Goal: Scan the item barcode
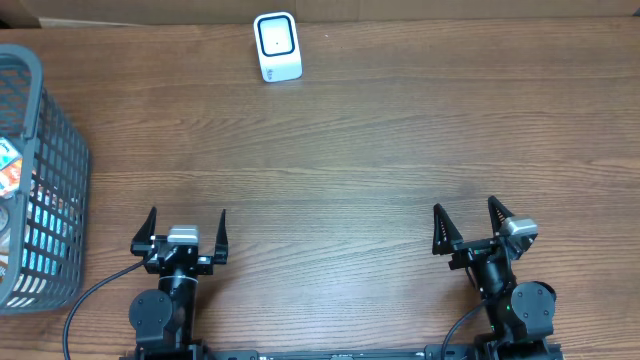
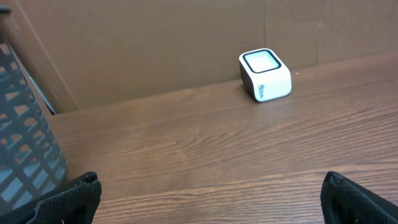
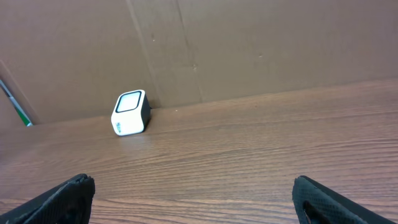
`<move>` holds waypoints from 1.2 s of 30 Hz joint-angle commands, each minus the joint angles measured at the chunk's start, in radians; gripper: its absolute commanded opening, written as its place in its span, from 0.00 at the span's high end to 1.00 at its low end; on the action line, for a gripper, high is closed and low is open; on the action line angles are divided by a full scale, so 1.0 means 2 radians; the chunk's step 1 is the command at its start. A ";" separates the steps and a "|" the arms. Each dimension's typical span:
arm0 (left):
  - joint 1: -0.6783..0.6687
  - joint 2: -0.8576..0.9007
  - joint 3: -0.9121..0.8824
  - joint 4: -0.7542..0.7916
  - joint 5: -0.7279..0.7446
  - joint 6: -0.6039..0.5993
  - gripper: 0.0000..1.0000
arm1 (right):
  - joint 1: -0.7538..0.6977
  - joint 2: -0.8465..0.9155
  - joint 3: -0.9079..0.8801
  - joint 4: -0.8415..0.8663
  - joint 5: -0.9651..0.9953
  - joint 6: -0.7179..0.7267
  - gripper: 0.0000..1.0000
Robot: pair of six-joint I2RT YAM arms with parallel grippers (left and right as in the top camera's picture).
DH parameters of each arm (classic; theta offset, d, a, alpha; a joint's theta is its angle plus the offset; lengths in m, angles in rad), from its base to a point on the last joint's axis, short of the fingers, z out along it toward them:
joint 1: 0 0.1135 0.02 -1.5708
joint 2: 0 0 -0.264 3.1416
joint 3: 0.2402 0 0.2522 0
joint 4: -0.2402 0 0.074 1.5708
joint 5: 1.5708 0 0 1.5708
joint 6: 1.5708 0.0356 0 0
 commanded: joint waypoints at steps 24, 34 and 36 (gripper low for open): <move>-0.001 0.288 0.371 -0.233 0.061 -0.055 0.00 | 0.002 -0.006 -0.005 0.002 -0.001 -0.001 0.00; -0.002 0.476 0.617 -0.451 0.110 -0.060 0.00 | 0.002 -0.006 -0.005 0.002 -0.001 -0.001 0.00; -0.001 0.503 0.650 -0.481 0.131 -0.060 0.01 | 0.002 -0.006 -0.005 0.002 -0.001 -0.001 0.00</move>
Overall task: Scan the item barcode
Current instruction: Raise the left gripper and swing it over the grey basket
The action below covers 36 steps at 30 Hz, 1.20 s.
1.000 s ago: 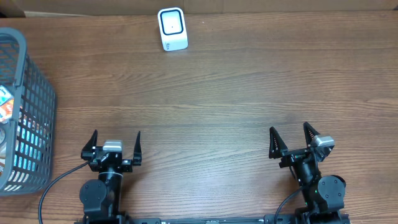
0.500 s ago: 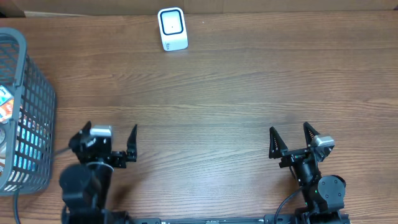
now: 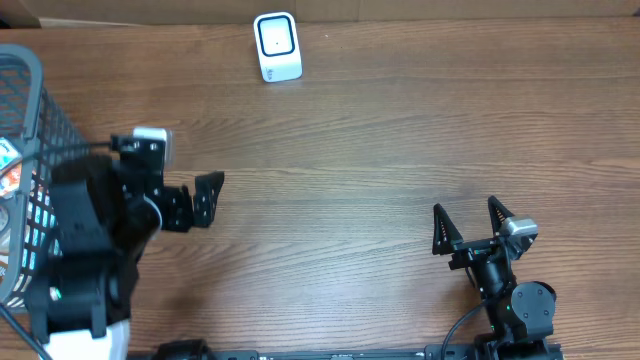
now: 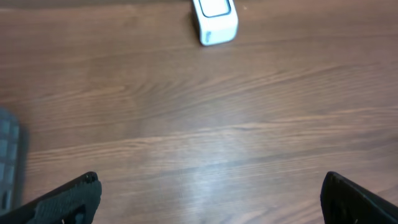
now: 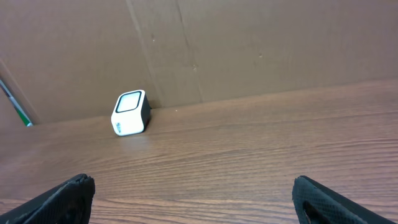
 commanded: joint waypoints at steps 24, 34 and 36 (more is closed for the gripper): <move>0.001 0.148 0.123 0.005 0.054 -0.069 0.00 | 0.002 -0.006 -0.005 0.002 -0.001 -0.001 0.00; 0.003 0.230 0.302 -0.076 -0.002 -0.069 0.00 | 0.002 -0.006 -0.005 0.002 -0.001 -0.001 0.00; 0.013 0.238 0.344 -0.096 -0.006 -0.079 0.00 | 0.002 -0.006 -0.005 0.002 -0.001 -0.001 0.00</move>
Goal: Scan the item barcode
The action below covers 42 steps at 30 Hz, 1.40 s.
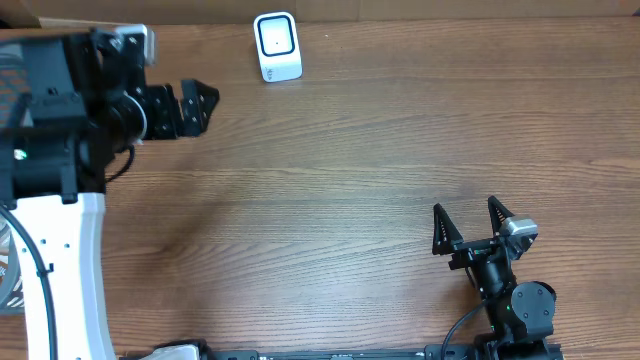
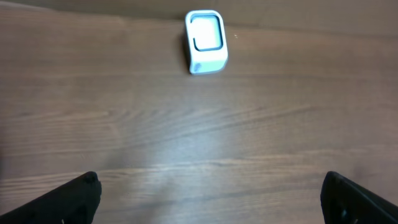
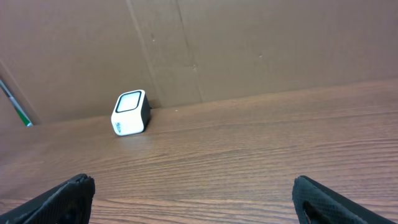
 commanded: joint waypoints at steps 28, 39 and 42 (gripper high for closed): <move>0.399 0.061 0.204 -0.140 -0.108 -0.156 0.02 | 0.002 -0.006 -0.005 0.002 -0.001 -0.001 0.00; 0.412 0.137 0.204 -0.150 -0.162 -0.191 0.03 | 0.002 -0.006 -0.005 0.002 -0.001 -0.001 0.00; 0.412 0.165 0.203 -0.159 -0.161 -0.182 0.05 | 0.002 -0.006 -0.005 0.002 -0.001 -0.001 0.00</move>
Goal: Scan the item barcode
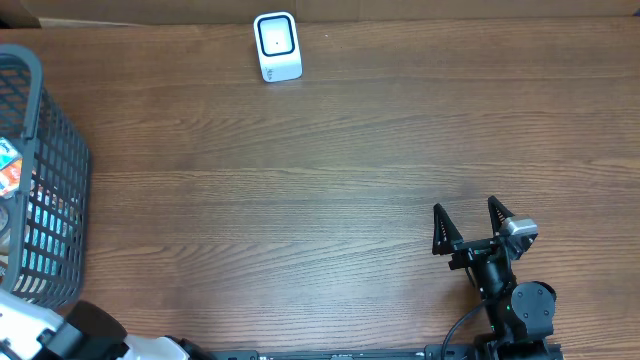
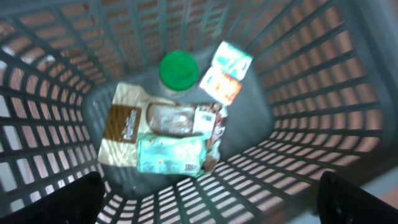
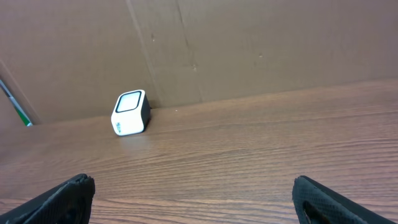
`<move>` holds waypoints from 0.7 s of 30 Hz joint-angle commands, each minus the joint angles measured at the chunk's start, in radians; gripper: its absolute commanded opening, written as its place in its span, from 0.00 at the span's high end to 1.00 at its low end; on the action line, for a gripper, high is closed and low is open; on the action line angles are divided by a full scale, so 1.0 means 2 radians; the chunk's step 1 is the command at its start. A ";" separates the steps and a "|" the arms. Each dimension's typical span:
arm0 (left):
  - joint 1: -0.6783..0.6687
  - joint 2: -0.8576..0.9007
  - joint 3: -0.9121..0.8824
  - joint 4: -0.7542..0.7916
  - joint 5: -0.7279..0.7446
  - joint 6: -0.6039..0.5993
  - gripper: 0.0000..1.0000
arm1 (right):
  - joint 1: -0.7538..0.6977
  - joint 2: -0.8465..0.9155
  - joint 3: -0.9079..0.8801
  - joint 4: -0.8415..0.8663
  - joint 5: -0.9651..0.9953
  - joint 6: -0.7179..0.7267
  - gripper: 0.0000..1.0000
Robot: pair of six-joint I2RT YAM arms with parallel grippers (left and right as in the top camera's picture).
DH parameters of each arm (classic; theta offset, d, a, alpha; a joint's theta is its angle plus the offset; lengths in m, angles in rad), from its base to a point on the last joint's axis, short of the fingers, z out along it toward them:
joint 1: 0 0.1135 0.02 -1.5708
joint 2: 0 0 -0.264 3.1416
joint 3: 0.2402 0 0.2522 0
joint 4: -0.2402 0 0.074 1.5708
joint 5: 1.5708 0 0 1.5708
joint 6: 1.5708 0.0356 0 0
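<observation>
The left wrist view looks straight down into the grey mesh basket (image 2: 298,124). Inside lie a green-lidded container (image 2: 179,70), an orange and green packet (image 2: 225,73), a brown pouch (image 2: 126,121), a clear-wrapped item (image 2: 177,118) and a teal packet (image 2: 176,155). My left gripper (image 2: 211,202) is open above them, holding nothing; it is outside the overhead view. The white scanner (image 1: 277,45) stands at the table's far edge. My right gripper (image 1: 465,215) rests open at the front right, empty.
The basket (image 1: 35,170) stands at the table's left edge in the overhead view. A cardboard wall (image 3: 249,43) backs the table behind the scanner (image 3: 130,113). A piece of the left arm (image 1: 70,335) shows at the bottom left corner.
My left gripper was over the table's far left, facing the scanner. Now it is over the basket, looking down at the items inside. The right arm has not moved.
Both grippers first rested open at the table's front edge. Then the left arm was raised beside the basket, then high at the far left near the scanner, and now hangs open over the basket. The right gripper stayed parked throughout.
</observation>
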 commanded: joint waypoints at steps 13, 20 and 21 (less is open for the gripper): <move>0.003 0.071 -0.171 0.069 0.013 0.070 0.07 | 0.002 -0.006 -0.005 0.002 -0.001 -0.001 0.00; -0.001 0.073 -0.255 0.136 0.018 0.098 0.18 | 0.002 -0.006 -0.005 0.002 -0.001 -0.001 0.00; -0.001 0.073 -0.265 0.144 0.018 0.101 0.18 | 0.002 -0.006 -0.005 0.002 -0.001 -0.001 0.00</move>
